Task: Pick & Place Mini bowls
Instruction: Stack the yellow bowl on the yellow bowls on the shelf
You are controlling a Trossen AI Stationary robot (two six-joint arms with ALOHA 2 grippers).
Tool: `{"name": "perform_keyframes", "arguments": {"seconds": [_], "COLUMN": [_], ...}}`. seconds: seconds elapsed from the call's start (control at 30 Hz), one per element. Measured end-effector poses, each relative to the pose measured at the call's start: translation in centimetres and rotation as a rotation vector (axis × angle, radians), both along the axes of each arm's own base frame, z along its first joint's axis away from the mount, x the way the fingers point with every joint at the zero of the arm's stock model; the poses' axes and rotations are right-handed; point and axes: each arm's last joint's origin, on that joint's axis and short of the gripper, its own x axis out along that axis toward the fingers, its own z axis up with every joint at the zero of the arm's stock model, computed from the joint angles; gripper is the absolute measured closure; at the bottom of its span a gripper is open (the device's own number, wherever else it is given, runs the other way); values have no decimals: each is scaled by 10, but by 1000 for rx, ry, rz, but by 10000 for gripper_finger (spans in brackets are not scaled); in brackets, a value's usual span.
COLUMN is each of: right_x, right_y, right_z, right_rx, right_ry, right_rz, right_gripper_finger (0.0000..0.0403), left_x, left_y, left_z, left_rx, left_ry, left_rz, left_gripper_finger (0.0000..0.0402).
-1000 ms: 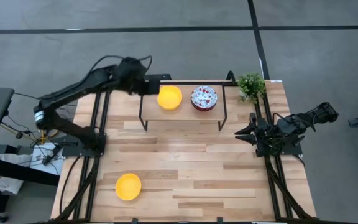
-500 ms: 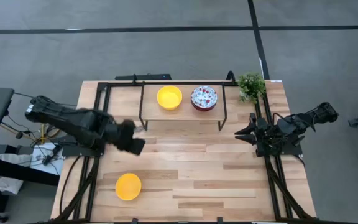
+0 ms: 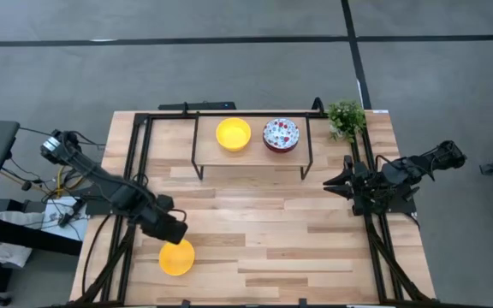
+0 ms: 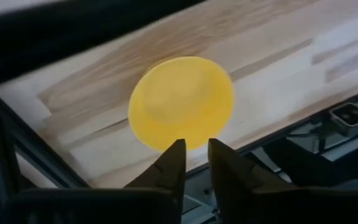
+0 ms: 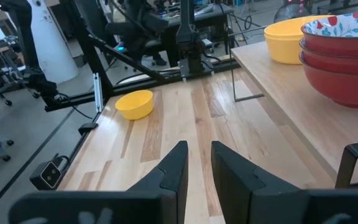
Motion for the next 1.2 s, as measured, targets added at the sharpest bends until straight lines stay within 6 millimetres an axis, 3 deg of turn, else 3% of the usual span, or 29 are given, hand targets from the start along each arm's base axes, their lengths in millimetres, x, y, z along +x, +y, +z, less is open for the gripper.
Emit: {"name": "perform_keyframes", "arguments": {"seconds": [0.63, 1.2], "right_x": [0, 0], "right_y": [0, 0], "right_z": [0, 0], "right_rx": [0, 19], "right_ry": [0, 1], "right_rz": [0, -5], "right_gripper_finger": [342, 342], "left_x": [-13, -21], "left_y": [-6, -6], "left_z": [-42, -79], "left_rx": [29, 0], "left_ry": [61, 93], "left_rz": [-40, -56], "left_gripper_finger": [186, 183]}}
